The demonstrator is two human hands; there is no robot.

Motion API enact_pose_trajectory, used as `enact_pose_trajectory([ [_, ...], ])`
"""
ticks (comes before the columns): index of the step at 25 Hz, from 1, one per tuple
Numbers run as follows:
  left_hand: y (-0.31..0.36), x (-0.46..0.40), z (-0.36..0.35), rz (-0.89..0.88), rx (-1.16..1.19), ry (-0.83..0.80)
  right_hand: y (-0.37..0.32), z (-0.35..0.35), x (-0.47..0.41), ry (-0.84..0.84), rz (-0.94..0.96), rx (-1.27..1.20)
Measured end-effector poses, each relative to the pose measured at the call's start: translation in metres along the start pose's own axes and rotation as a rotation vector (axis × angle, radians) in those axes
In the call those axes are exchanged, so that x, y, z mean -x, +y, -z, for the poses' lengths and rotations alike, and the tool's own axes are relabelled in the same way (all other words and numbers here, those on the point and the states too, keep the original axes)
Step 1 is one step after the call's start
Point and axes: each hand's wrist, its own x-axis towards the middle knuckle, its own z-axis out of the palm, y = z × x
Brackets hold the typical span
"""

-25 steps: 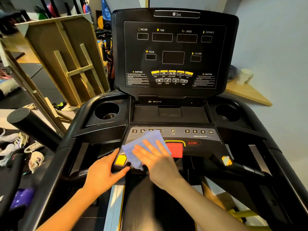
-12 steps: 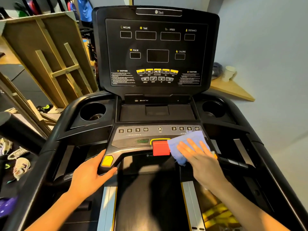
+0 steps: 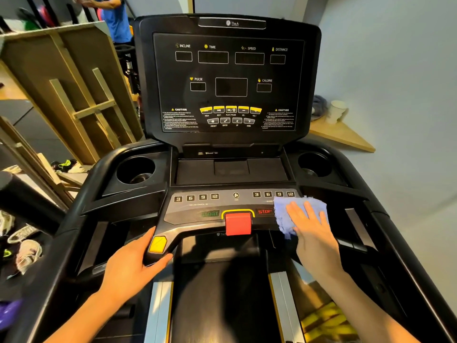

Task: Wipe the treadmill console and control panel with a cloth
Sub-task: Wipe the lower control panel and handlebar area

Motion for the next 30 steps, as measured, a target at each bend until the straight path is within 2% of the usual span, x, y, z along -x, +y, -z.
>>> enact_pose_trajectory([
  [4, 0.002, 0.000, 0.002, -0.006, 0.003, 0.006, -0.021, 0.005, -0.038, -0.215, -0.329, 0.002],
  [11, 0.007, 0.000, 0.005, -0.008, -0.011, 0.027, -0.034, 0.006, -0.075, -0.130, -0.450, -0.132],
  [16, 0.010, 0.000, 0.007, -0.011, -0.006, 0.042, -0.047, 0.000, -0.083, -0.017, -0.409, -0.068],
  [19, 0.011, 0.000, 0.008, -0.004, 0.003, 0.035, -0.073, -0.008, -0.088, 0.011, -0.280, -0.069],
  [21, 0.010, 0.000, 0.010, -0.004, 0.003, 0.027, -0.099, -0.015, -0.090, 0.005, -0.205, -0.091],
  [25, 0.013, 0.000, 0.013, -0.010, -0.001, 0.019, -0.150, -0.019, -0.092, -0.015, -0.204, -0.223],
  [30, 0.016, 0.000, 0.017, 0.001, 0.013, 0.007, -0.211, -0.012, -0.088, -0.129, -0.124, -0.332],
])
